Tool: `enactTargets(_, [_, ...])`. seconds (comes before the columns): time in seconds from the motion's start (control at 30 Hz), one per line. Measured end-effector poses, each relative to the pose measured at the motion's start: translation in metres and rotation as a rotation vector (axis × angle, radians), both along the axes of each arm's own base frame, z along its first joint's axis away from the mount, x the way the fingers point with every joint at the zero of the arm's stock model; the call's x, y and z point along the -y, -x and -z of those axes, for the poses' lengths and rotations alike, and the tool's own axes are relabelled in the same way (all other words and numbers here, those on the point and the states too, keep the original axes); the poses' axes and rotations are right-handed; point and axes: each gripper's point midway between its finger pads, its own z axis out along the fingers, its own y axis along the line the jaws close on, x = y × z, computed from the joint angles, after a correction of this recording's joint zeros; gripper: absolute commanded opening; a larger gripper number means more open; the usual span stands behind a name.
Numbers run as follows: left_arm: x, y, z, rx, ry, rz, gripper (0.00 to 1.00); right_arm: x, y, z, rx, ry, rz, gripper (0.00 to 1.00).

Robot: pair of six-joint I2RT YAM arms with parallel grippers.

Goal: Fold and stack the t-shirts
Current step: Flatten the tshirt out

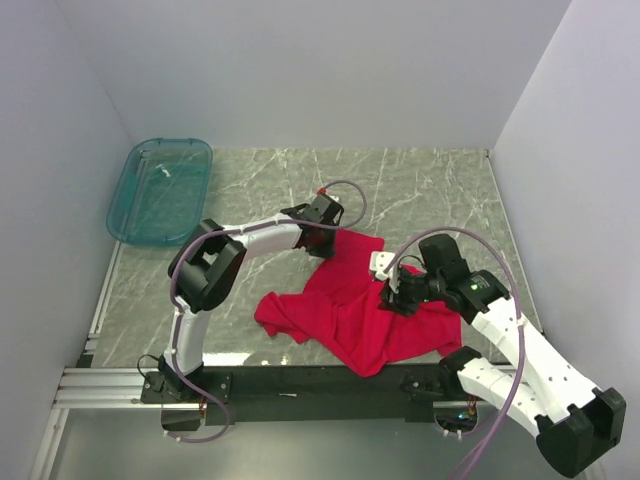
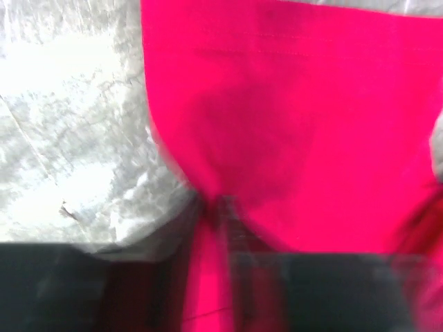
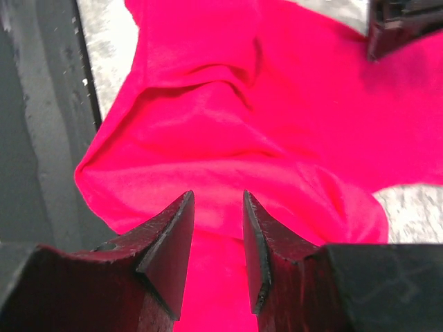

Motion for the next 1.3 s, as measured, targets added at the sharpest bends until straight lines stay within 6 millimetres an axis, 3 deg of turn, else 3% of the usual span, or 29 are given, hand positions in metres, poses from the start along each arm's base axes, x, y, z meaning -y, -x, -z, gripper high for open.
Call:
enactTargets(0.03, [0.0, -0.001, 0.0, 0.003, -0.005, -0.005, 0.01, 0.002, -0.002, -0.001, 0.0, -0.008, 0.014, 0.41])
enactTargets(0.17, [-0.008, -0.009, -0.005, 0.033, -0.063, -0.017, 0.0, 0.007, -0.008, -0.007, 0.0, -0.045, 0.054, 0.41])
enactTargets(0.27, [-0.014, -0.027, -0.026, 0.106, -0.114, -0.049, 0.0, 0.009, -0.012, -0.012, -0.003, -0.077, 0.08, 0.41])
enactTargets(0.33, [-0.017, -0.049, -0.054, 0.183, -0.131, -0.082, 0.01, 0.011, -0.016, -0.014, -0.002, -0.088, 0.098, 0.41])
enactTargets(0.4, [-0.021, -0.076, -0.097, 0.289, -0.122, -0.125, 0.01, 0.013, -0.019, -0.016, 0.005, -0.095, 0.117, 0.41])
enactTargets(0.53, [-0.071, -0.135, -0.192, 0.491, -0.079, -0.3, 0.01, 0.017, -0.026, -0.02, 0.021, -0.11, 0.155, 0.41])
enactTargets(0.57, [-0.089, -0.148, -0.212, 0.53, -0.068, -0.351, 0.07, 0.018, -0.028, -0.021, 0.024, -0.112, 0.164, 0.41])
enactTargets(0.6, [-0.107, -0.159, -0.23, 0.568, -0.059, -0.397, 0.45, 0.018, -0.03, -0.021, 0.027, -0.111, 0.175, 0.41])
enactTargets(0.63, [-0.122, -0.166, -0.241, 0.596, -0.058, -0.429, 0.6, 0.019, -0.032, -0.021, 0.028, -0.108, 0.185, 0.41])
enactTargets(0.7, [-0.155, -0.178, -0.257, 0.638, -0.065, -0.497, 0.76, 0.021, -0.037, -0.018, 0.03, -0.099, 0.21, 0.41])
enactTargets(0.77, [-0.17, -0.181, -0.263, 0.652, -0.076, -0.531, 0.77, 0.023, -0.043, -0.013, 0.017, -0.081, 0.232, 0.41])
enactTargets(0.87, [-0.169, -0.176, -0.262, 0.646, -0.082, -0.516, 0.77, 0.025, -0.052, 0.002, -0.021, -0.044, 0.254, 0.42])
enactTargets(0.97, [-0.163, -0.151, -0.244, 0.598, -0.064, -0.454, 0.76, 0.028, -0.067, 0.016, -0.041, -0.002, 0.289, 0.42])
enactTargets(1.17, [-0.17, -0.047, -0.197, 0.46, 0.088, -0.38, 0.72, 0.021, -0.119, 0.039, -0.109, 0.055, 0.38, 0.42])
enactTargets(1.3, [-0.175, 0.015, -0.144, 0.335, 0.221, -0.433, 0.73, 0.002, -0.162, 0.051, -0.097, 0.1, 0.386, 0.43])
